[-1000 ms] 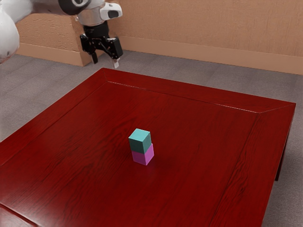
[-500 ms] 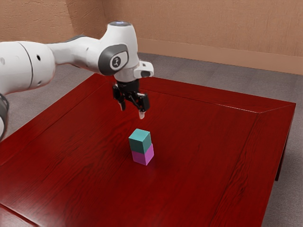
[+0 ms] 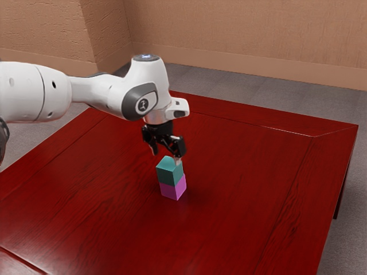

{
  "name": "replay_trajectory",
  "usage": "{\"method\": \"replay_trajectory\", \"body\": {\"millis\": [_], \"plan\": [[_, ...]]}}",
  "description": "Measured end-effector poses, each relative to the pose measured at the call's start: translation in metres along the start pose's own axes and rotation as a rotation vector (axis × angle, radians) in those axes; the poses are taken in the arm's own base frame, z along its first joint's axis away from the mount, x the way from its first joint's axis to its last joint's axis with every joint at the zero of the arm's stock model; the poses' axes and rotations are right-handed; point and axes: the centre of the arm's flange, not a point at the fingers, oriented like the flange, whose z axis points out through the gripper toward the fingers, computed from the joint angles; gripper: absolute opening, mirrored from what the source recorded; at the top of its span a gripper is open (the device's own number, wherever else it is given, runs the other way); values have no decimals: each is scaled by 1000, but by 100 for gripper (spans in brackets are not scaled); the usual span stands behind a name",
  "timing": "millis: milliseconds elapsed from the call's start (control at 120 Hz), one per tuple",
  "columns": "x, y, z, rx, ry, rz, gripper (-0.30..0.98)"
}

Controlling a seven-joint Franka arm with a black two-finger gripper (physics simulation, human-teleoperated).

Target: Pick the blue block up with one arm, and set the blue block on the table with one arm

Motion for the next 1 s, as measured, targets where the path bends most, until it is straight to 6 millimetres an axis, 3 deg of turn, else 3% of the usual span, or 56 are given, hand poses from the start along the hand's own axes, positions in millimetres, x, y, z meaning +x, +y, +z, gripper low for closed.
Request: {"method": "replay_trajectory", "body": {"millis": [133, 442, 800, 1000], "plan": [[4, -3, 17, 0, -8, -7, 69], [13, -7, 30, 5, -6, -12, 69], [3, -6, 42, -3, -22, -17, 68], [4, -6, 42, -6, -17, -20, 51]]}}
